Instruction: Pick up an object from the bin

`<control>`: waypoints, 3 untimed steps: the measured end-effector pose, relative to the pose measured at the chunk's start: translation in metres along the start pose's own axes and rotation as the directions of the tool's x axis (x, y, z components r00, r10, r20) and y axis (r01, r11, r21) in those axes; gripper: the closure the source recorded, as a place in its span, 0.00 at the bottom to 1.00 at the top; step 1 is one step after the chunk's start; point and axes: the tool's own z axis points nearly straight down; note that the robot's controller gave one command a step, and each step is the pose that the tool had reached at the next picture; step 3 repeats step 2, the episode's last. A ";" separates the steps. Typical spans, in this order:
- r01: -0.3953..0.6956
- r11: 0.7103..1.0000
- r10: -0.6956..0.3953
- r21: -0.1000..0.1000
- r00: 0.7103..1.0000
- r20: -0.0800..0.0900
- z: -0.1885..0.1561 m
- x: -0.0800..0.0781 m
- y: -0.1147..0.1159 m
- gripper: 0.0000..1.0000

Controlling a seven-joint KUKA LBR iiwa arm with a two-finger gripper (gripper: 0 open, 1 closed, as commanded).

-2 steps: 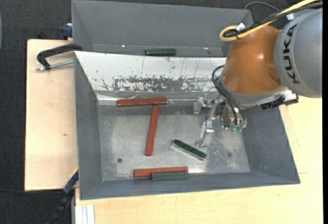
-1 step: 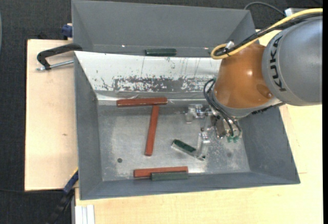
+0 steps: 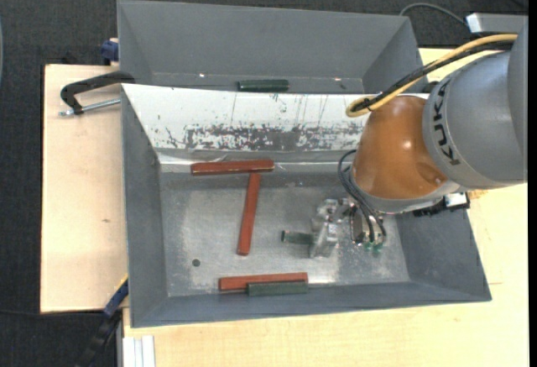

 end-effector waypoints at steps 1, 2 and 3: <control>0.000 1.000 0.000 0.000 1.000 0.000 0.000 0.000 0.000 1.00; -0.015 1.000 0.015 0.000 1.000 0.006 -0.164 -0.014 -0.023 1.00; -0.015 1.000 0.015 0.000 1.000 0.006 -0.164 -0.014 -0.023 1.00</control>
Offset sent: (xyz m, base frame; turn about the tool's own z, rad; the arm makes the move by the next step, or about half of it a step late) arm 0.0092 -0.0255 0.1623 0.0152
